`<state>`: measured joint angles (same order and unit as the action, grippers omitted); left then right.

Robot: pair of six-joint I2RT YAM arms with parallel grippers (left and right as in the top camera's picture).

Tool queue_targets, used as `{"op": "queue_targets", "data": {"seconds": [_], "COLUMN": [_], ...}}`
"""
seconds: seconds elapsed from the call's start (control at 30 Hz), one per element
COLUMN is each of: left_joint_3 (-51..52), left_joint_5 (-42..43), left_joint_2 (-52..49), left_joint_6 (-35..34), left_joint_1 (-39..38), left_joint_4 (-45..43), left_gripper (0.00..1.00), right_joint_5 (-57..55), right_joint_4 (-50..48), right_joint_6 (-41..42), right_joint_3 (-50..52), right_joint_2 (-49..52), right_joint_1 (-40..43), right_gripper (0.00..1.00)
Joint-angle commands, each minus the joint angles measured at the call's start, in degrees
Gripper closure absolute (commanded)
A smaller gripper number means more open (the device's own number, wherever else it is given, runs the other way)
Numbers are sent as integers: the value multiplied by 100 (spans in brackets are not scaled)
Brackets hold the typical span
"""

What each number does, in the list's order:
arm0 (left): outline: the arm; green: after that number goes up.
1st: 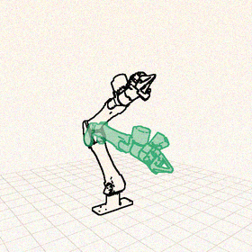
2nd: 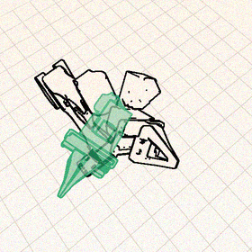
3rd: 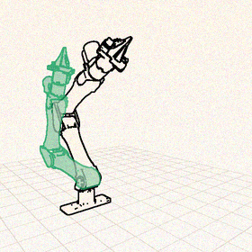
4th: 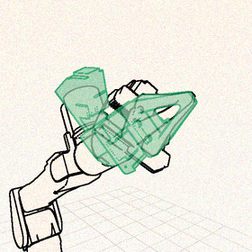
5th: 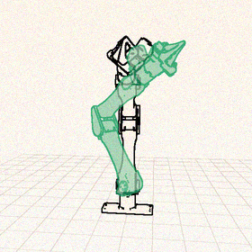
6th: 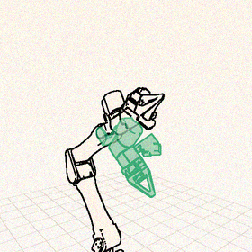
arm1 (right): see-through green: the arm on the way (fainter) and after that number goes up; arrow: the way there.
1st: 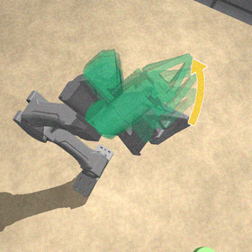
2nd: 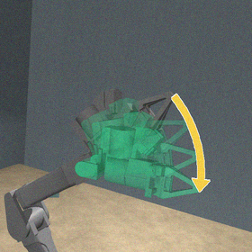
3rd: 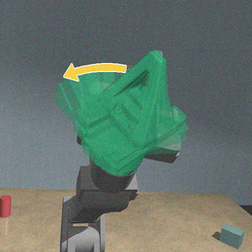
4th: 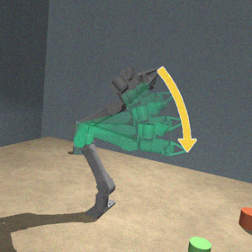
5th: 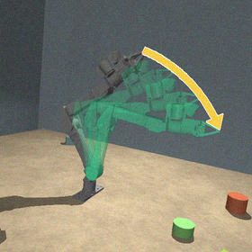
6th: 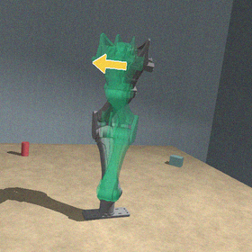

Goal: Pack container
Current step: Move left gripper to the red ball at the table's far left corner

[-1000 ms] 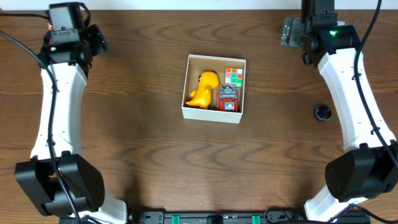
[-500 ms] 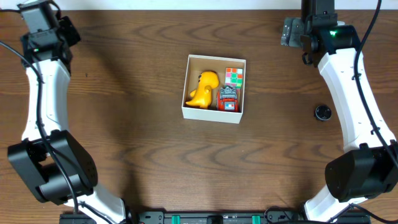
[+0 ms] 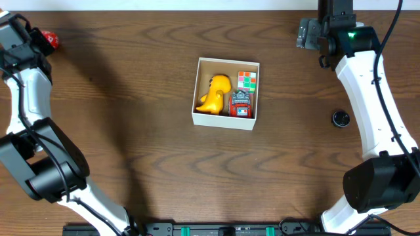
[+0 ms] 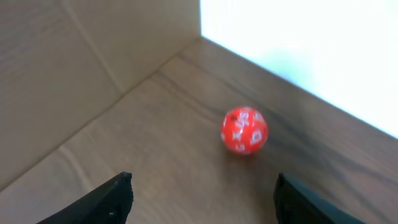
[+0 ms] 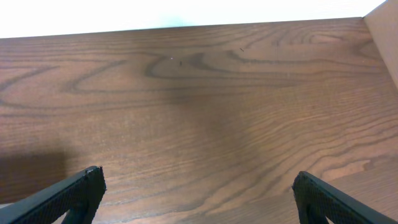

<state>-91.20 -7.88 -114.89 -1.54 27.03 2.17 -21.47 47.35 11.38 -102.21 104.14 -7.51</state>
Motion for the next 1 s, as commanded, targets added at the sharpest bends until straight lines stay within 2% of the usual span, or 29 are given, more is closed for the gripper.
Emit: {"op": "queue_targets", "data": {"seconds": [0.0, 0.5, 0.67, 0.97], "left_joint_3": [15, -26, -422, -1213], "left_joint_5": [323, 658, 1346, 1628], "left_joint_2": [-337, -1729, -2236, -2815], "left_joint_6": [227, 240, 236, 238], "left_joint_1": [24, 22, 4, -107], "left_joint_4": [-354, -2706, -2736, -2726], "left_gripper": [27, 27, 27, 27], "right_joint_5": [-57, -57, -57, -57], "right_joint_4": [4, 4, 4, 4], "right_joint_6": [81, 81, 81, 81], "right_joint_3": [-11, -11, -11, -9], "right_joint_2": [4, 4, 4, 4], "right_joint_1": [0, -4, -4, -4], "right_gripper": [1, 1, 1, 1]}}
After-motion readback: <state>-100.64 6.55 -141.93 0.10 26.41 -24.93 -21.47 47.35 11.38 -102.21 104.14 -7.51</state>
